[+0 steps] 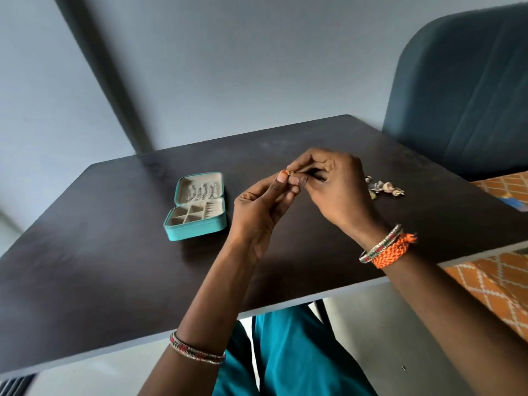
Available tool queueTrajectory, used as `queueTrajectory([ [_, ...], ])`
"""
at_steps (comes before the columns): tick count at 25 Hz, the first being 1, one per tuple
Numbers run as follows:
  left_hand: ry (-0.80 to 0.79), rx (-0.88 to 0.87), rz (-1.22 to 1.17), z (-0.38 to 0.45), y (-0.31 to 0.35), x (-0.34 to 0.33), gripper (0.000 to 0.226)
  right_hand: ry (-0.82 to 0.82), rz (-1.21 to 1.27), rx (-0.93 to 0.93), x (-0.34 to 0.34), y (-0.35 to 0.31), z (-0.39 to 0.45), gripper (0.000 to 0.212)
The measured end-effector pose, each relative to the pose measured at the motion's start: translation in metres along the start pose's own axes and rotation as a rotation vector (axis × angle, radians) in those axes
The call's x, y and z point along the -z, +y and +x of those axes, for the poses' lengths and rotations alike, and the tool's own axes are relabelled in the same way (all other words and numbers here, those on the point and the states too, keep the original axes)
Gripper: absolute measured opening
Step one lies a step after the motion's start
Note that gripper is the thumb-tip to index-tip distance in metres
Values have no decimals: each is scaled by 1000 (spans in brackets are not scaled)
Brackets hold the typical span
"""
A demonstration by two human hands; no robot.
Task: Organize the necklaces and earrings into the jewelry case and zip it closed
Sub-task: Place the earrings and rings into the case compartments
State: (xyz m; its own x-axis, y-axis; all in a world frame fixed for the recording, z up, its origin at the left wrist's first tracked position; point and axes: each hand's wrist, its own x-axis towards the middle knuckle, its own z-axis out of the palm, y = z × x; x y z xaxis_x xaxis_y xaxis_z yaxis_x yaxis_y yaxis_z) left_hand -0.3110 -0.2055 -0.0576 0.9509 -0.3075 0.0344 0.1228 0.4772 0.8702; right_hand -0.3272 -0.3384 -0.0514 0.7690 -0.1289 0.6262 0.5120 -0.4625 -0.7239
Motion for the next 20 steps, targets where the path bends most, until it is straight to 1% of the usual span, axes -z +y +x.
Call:
queueTrajectory([
  [3,59,3,-38,-5,8,20,11,-74,-15,-45,-19,-1,5,6],
  [4,88,-4,-20,-7,9,26,10,-119,-7,-81,-25,0,8,3],
  [5,115,-7,8,-8,11,32,9,-174,34,-143,-31,2,12,5],
  [7,168,-26,67,-12,17,40,8,-337,188,-317,-43,4,19,13],
  [9,206,-90,116,-17,23,49,9,-528,343,-448,-55,4,26,13],
  [10,233,-141,185,-19,26,54,9,-590,404,-495,-62,3,31,11],
  [11,284,-213,330,-20,30,59,10,-624,443,-530,-68,3,37,10],
  [13,458,-391,776,-19,37,72,16,-657,479,-601,-84,1,47,16],
  [14,580,-458,961,-18,42,79,23,-663,470,-637,-94,3,52,21],
  [15,703,-501,1078,-17,49,86,28,-656,445,-669,-104,5,55,21],
  [16,809,-517,1138,-15,56,92,30,-636,414,-703,-112,7,58,19],
  [17,881,-500,1175,-12,62,101,28,-605,388,-739,-120,10,59,18],
  [18,908,-460,1209,-8,65,111,24,-577,365,-771,-126,14,59,17],
  [19,873,-410,1213,-3,63,123,22,-560,342,-792,-129,18,58,17],
  [20,779,-342,1192,1,60,135,25,-552,324,-800,-131,21,56,18],
])
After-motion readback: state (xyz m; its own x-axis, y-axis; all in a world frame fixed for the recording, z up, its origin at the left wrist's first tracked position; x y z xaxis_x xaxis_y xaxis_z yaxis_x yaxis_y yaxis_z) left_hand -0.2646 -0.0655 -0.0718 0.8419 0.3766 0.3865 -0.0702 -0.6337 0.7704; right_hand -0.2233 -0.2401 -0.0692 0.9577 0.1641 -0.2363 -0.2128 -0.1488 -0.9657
